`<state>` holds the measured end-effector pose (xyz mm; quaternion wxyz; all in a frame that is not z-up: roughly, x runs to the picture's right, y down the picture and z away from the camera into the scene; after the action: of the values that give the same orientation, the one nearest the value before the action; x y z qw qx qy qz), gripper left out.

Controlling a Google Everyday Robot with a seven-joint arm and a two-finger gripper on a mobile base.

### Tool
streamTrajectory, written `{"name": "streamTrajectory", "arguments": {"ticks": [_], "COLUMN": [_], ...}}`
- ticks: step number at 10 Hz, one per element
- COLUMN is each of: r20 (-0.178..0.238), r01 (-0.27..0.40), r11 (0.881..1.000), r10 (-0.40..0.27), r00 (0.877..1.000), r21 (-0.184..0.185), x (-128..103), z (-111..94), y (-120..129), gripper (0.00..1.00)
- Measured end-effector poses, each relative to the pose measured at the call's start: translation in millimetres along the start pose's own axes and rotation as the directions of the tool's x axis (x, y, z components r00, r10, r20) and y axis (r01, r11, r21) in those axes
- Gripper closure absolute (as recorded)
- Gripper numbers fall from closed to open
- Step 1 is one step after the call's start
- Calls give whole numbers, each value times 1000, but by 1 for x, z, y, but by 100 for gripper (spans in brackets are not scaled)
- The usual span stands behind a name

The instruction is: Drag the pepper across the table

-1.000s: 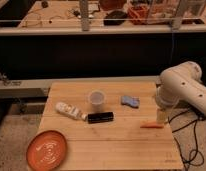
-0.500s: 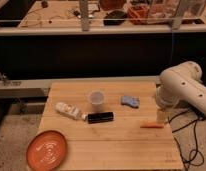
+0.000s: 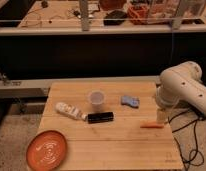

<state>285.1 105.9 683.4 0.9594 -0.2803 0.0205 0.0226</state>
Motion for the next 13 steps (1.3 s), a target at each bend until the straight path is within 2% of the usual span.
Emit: {"name": "streamTrajectory", "arguments": {"ticks": [3,6,10,13], "r20": [-1,2,-2,-5], "r01": [2,64,99,136], "r11": [1000,998,995,991], "r10": [-2,-64,-99,-136], "r00": [1000,998,995,991], "r21": [-1,-5,-4,-1], "x": [0,-16,-17,-35], "z": [1,13,18,23], "y": [1,11,15,14], "gripper": [20,20,20,20]}}
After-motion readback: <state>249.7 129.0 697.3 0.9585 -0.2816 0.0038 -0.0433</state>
